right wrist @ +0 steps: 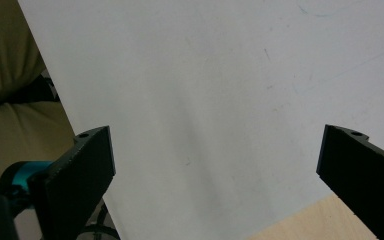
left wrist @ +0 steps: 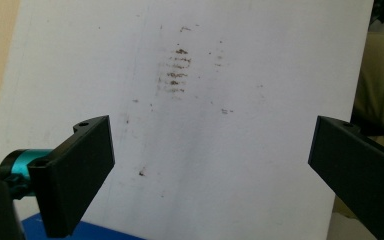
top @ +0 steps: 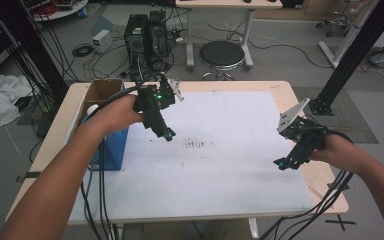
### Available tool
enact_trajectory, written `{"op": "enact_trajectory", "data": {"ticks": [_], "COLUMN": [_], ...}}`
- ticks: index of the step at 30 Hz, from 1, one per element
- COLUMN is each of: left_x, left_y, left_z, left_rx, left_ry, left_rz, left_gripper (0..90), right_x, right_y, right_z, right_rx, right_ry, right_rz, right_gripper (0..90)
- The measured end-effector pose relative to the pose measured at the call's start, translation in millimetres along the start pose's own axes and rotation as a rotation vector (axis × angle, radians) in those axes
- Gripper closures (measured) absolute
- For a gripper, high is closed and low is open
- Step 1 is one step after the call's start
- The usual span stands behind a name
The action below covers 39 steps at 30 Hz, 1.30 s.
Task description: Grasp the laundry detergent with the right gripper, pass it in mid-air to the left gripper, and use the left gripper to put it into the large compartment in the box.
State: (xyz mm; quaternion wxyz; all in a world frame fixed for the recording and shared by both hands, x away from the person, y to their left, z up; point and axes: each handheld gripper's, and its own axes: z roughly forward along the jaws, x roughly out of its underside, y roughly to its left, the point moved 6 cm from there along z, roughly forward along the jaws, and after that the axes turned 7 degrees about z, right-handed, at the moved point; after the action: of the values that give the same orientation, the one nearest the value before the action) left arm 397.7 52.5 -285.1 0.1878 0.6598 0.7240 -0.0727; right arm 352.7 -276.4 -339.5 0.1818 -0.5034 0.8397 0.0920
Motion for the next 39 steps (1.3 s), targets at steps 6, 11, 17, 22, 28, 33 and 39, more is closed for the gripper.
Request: {"op": "enact_trajectory", "data": {"ticks": [6, 11, 17, 22, 28, 33, 39], "left_x": [-12.6, -18.6, -24.1, -26.3, -27.8, -27.8, -26.8], "left_y": [-0.2, -2.3, -3.8, -3.9, -2.0, -0.5, -0.2], "left_z": [14.2, 23.6, 31.2, 37.4, 40.3, 43.2, 44.1], "left_rx": [0.005, 0.018, 0.035, 0.045, 0.042, 0.047, 0.048], "left_ry": [0.007, 0.020, 0.022, 0.027, 0.028, 0.032, 0.034], "left_rz": [0.037, 0.070, 0.085, 0.088, 0.090, 0.095, 0.097], "left_gripper": [4.5, 4.6, 4.6, 4.6, 4.6, 4.6, 4.6], "right_x": [-1.1, -1.9, -2.8, -4.2, -4.2, -4.2, -4.8], "right_y": [-0.2, -0.2, 1.1, 1.3, -0.8, -1.8, -2.7], "right_z": [0.4, 1.5, 2.5, 2.8, 3.7, 4.9, 6.6], "right_rx": [0.001, 0.002, 0.000, 0.001, 0.003, 0.001, -0.003], "right_ry": [0.002, -0.001, 0.008, 0.007, 0.007, 0.010, 0.007], "right_rz": [-0.001, 0.008, 0.009, 0.007, 0.009, 0.009, 0.003], "right_gripper": [1.1, 1.1, 1.1, 1.1, 1.1, 1.1, 1.1]}}
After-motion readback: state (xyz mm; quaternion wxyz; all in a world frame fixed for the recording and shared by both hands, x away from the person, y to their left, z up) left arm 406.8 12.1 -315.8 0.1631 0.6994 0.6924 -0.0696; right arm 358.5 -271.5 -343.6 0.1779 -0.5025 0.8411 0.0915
